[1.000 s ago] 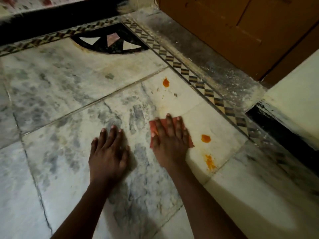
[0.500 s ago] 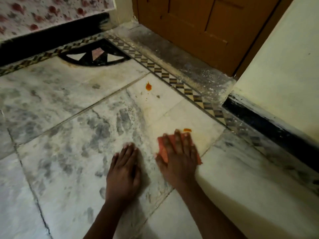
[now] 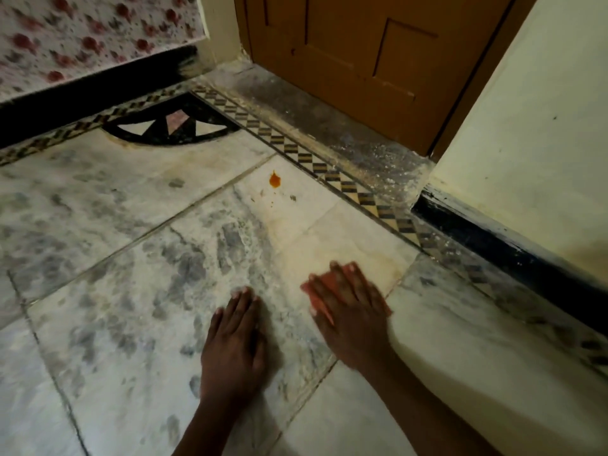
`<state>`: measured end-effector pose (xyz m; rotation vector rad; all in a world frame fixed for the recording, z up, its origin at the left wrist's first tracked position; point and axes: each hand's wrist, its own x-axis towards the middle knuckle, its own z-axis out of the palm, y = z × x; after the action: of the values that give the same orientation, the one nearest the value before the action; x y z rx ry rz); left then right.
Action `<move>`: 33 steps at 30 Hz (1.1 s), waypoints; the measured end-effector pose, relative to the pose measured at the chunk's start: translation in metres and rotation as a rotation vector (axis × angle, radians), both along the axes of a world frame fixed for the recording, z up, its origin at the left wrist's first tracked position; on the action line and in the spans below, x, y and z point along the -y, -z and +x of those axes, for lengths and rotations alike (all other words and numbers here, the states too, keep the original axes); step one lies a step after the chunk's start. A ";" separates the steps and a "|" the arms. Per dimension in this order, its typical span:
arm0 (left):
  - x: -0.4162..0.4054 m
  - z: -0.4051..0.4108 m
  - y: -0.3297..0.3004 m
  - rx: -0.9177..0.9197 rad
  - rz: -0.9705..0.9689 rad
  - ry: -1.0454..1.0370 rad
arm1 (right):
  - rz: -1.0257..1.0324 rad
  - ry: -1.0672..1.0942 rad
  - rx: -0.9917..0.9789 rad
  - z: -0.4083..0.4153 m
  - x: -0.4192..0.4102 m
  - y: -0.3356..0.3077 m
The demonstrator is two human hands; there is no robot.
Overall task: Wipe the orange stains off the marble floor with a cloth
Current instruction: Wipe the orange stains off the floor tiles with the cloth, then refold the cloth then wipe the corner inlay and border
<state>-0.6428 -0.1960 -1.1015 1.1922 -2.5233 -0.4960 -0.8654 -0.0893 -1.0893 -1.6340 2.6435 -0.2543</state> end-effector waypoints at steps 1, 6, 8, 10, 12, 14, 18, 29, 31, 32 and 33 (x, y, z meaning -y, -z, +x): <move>0.000 0.000 -0.001 -0.005 0.004 0.000 | 0.042 0.004 0.007 -0.005 -0.017 -0.002; -0.001 -0.004 0.001 0.004 -0.016 -0.001 | 0.073 0.589 0.221 -0.071 0.024 -0.005; -0.001 -0.003 0.001 0.011 -0.031 0.004 | 0.066 0.601 0.343 -0.070 0.073 -0.005; -0.001 -0.004 0.002 0.029 -0.048 0.013 | 0.065 0.403 0.242 -0.048 0.096 -0.005; 0.001 -0.002 0.000 0.036 -0.030 0.010 | 0.040 0.136 0.100 -0.006 0.078 -0.002; 0.001 -0.001 -0.003 0.020 -0.012 0.008 | 0.000 -0.065 0.066 0.024 0.028 -0.008; -0.001 -0.003 -0.002 -0.015 -0.031 0.003 | 0.032 0.123 0.033 -0.032 -0.024 -0.007; 0.001 -0.001 -0.018 -0.022 0.111 -0.015 | -0.247 -0.004 0.533 0.003 0.043 -0.012; 0.002 -0.005 -0.028 -0.081 0.278 -0.036 | -0.443 0.229 1.150 0.026 0.039 -0.036; 0.003 -0.009 -0.035 -0.129 0.333 -0.050 | -0.536 0.339 1.382 0.032 0.039 -0.042; 0.004 -0.014 -0.045 -0.198 0.376 -0.078 | -0.593 0.411 1.514 0.034 0.039 -0.050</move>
<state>-0.6573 -0.1999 -1.0570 1.2869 -2.2670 -1.0490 -0.8310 -0.1280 -1.0390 -0.3603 1.5833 -1.5794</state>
